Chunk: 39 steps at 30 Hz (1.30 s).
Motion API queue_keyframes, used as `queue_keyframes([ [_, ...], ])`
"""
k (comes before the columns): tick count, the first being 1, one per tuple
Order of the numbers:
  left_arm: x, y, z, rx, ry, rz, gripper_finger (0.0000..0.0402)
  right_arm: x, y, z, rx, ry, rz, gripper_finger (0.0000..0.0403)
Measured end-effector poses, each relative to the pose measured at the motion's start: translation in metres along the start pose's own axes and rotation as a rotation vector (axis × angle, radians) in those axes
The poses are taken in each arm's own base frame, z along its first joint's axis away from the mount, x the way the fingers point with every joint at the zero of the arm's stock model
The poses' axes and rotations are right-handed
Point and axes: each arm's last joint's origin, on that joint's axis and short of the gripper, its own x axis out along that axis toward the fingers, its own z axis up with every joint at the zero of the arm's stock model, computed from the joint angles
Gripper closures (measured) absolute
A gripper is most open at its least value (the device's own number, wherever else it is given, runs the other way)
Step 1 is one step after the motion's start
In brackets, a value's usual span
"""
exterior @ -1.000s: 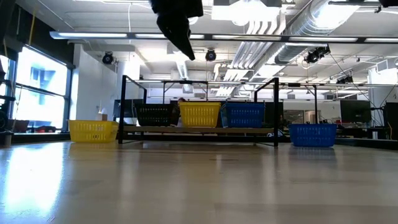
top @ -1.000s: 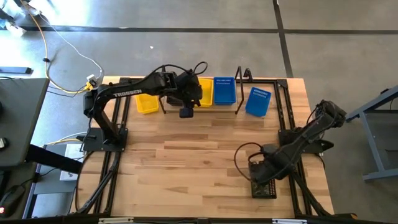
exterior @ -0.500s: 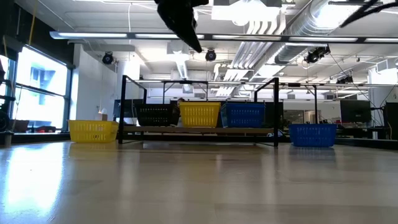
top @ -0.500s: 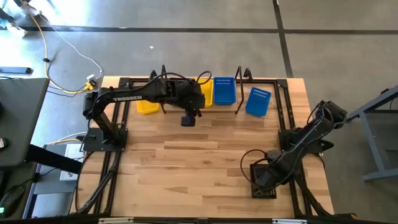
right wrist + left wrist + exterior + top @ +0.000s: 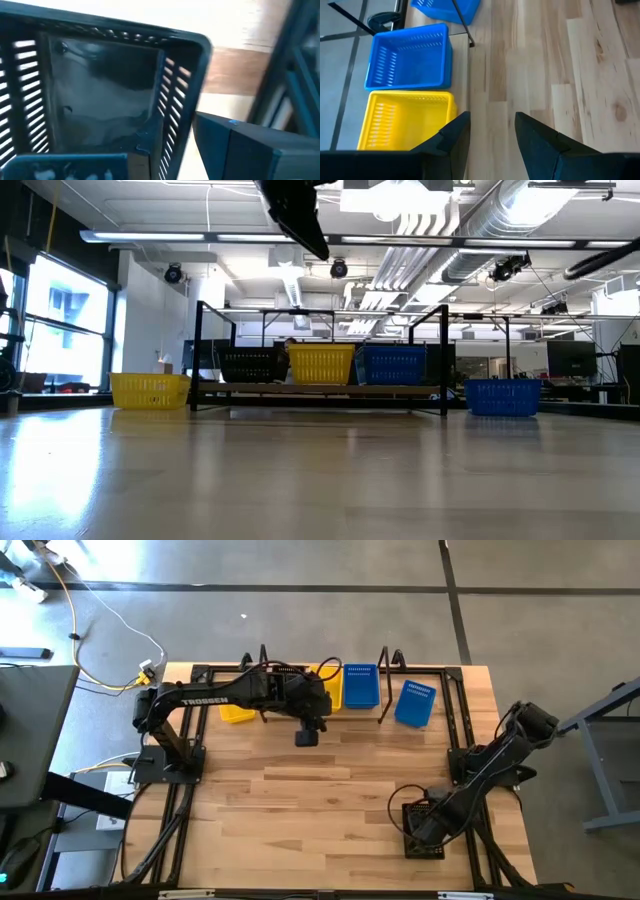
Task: Stack baskets on shelf by color
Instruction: Stack the black bin on the black bin on the shelf
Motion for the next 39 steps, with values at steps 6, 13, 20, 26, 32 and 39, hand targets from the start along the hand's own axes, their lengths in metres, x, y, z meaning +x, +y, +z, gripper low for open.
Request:
queue_keyframes([
  [6, 0.0, 0.0, 0.0, -0.035, 0.0, -0.001, 0.0256, 0.017, -0.003, 0.003, -0.016, 0.022, 0.016, 0.0311],
  [13, -0.002, -0.013, 0.003, -0.009, -0.008, -0.022, 0.0257, 0.016, 0.0, 0.006, -0.007, 0.023, 0.028, 0.0393],
  [20, -0.005, -0.036, 0.008, 0.023, -0.02, -0.048, 0.0256, 0.013, 0.015, 0.013, 0.031, 0.029, 0.12, 0.0399],
  [26, -0.011, -0.061, 0.011, 0.022, -0.033, -0.08, 0.0256, -0.008, 0.035, 0.023, 0.083, -0.058, 0.255, 0.0403],
  [32, -0.016, -0.084, 0.01, 0.06, -0.015, -0.103, 0.0256, -0.044, 0.052, 0.036, 0.134, -0.184, 0.335, 0.0403],
  [39, -0.023, -0.105, 0.009, 0.124, -0.001, -0.08, 0.0257, -0.083, 0.066, 0.056, 0.18, -0.297, 0.4, 0.0403],
])
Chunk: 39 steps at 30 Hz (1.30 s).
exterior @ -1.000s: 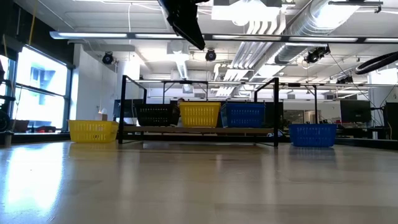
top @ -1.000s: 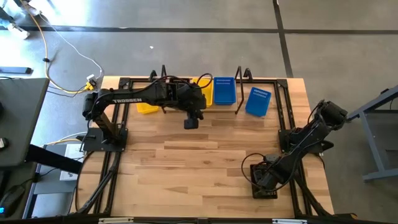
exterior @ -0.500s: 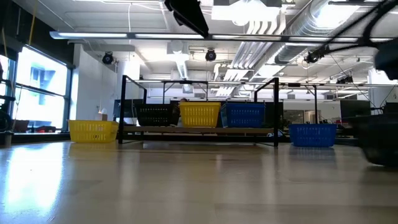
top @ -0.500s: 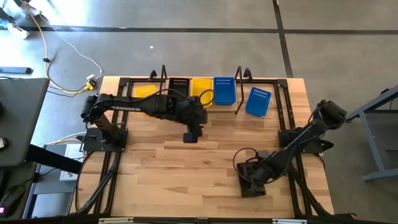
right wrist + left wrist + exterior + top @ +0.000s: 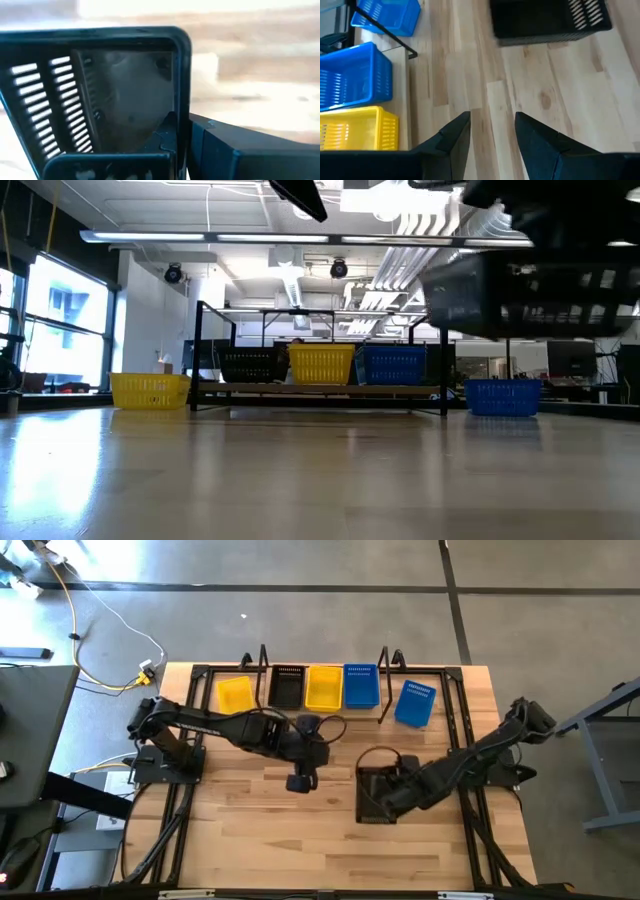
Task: Stack baskets on shelf by color
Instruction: Stack the black bin on the black bin on the shelf
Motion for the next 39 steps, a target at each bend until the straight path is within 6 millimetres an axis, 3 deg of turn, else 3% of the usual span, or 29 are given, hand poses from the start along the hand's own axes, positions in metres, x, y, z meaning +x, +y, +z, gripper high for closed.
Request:
queue_keyframes([
  [9, -0.005, -0.021, 0.003, 0.114, -0.02, 0.033, 0.0257, -0.01, 0.031, 0.045, 0.068, -0.13, 0.064, 0.0403],
  [21, -0.009, -0.034, 0.004, 0.327, -0.02, 0.073, 0.0257, -0.022, 0.057, 0.092, 0.059, -0.176, 0.111, 0.0403],
  [31, -0.009, -0.027, 0.004, 0.387, 0.013, 0.206, 0.0257, -0.05, 0.077, 0.127, 0.019, -0.245, 0.201, 0.0403],
  [39, -0.007, -0.016, 0.011, 0.359, -0.035, 0.278, 0.0257, -0.052, 0.084, 0.137, 0.034, -0.286, 0.257, 0.0403],
])
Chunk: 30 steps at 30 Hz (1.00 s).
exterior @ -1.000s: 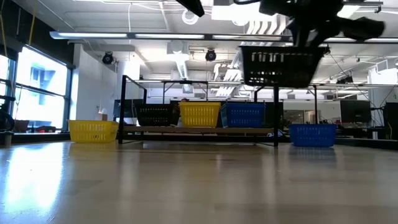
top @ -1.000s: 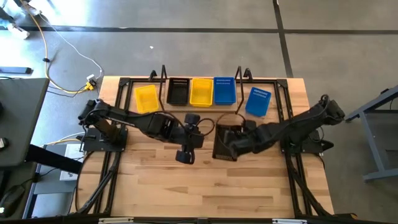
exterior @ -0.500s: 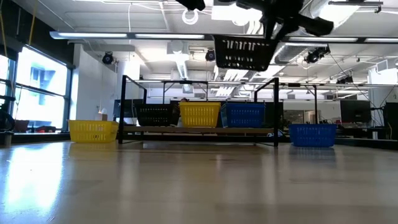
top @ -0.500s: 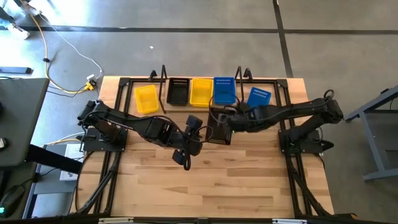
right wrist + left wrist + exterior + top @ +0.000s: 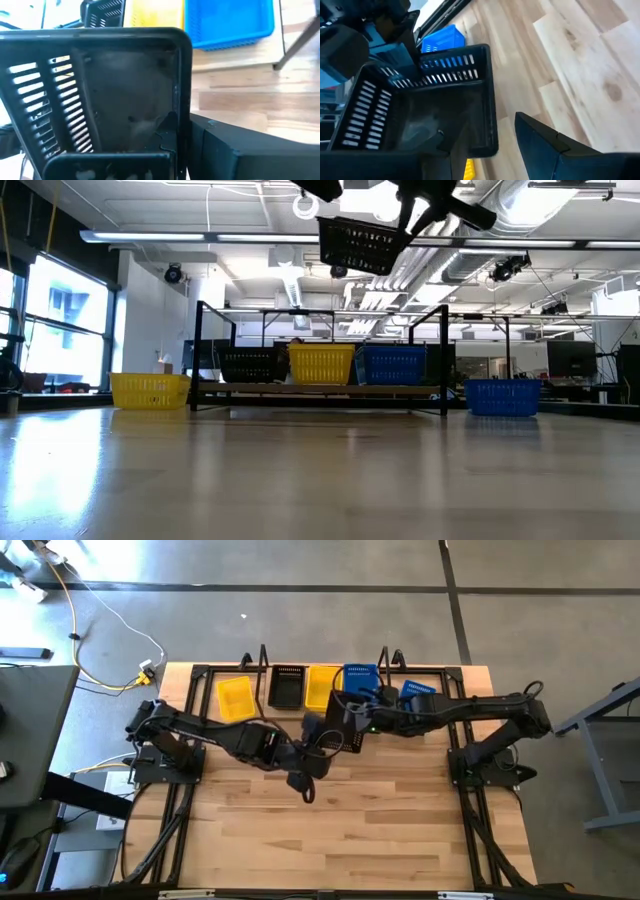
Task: Stack baskets on shelf by color
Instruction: Stack the black bin on the black bin on the shelf
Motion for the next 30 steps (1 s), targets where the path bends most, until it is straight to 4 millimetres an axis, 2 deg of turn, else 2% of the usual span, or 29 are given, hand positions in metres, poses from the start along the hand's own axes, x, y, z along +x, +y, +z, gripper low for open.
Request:
queue_keyframes([
  [9, 0.007, 0.005, -0.005, 0.033, 0.035, -0.002, 0.0257, -0.001, 0.004, 0.0, -0.017, 0.009, 0.035, 0.0403],
  [20, 0.005, 0.001, -0.008, 0.06, 0.08, 0.011, 0.0257, -0.021, 0.019, 0.015, -0.056, -0.008, 0.109, 0.0403],
  [30, 0.013, 0.017, -0.016, 0.023, 0.14, 0.092, 0.0259, -0.028, 0.027, 0.008, -0.061, 0.013, 0.194, 0.0403],
])
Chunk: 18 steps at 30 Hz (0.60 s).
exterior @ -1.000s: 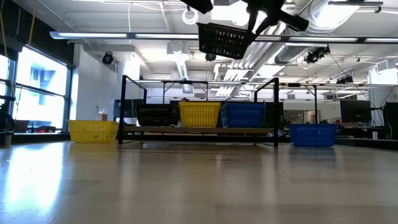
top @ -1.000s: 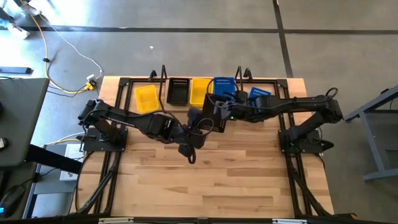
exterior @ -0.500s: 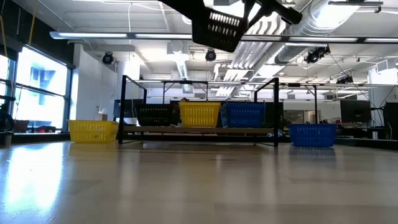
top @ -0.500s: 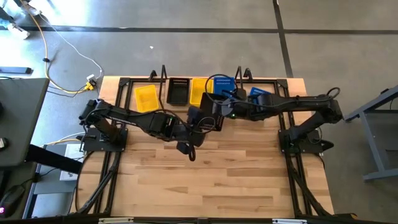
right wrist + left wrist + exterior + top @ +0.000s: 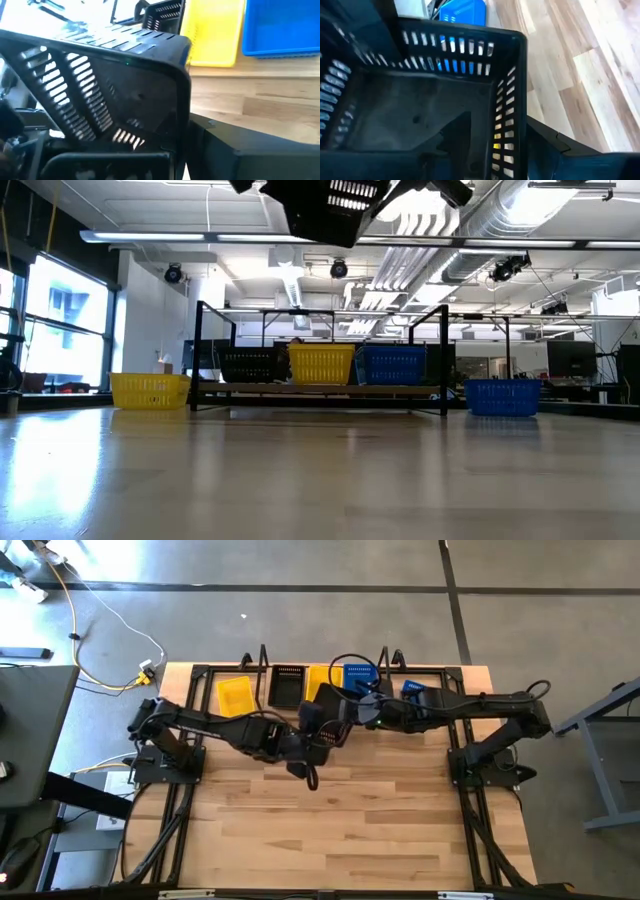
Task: Stack baskets on shelf by color
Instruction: Stack the black bin on the black bin on the shelf
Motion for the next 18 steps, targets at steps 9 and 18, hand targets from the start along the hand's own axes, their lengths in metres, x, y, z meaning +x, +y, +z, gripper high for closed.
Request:
queue_keyframes([
  [9, 0.0036, 0.0035, -0.0026, 0.019, 0.0, -0.025, 0.0352, 0.0002, -0.0022, 0.0011, -0.04, 0.003, -0.021, 0.0403],
  [18, 0.0034, 0.0024, -0.0017, 0.008, -0.028, -0.07, 0.0398, 0.0, -0.0019, 0.0009, -0.145, 0.012, -0.016, 0.0402],
])
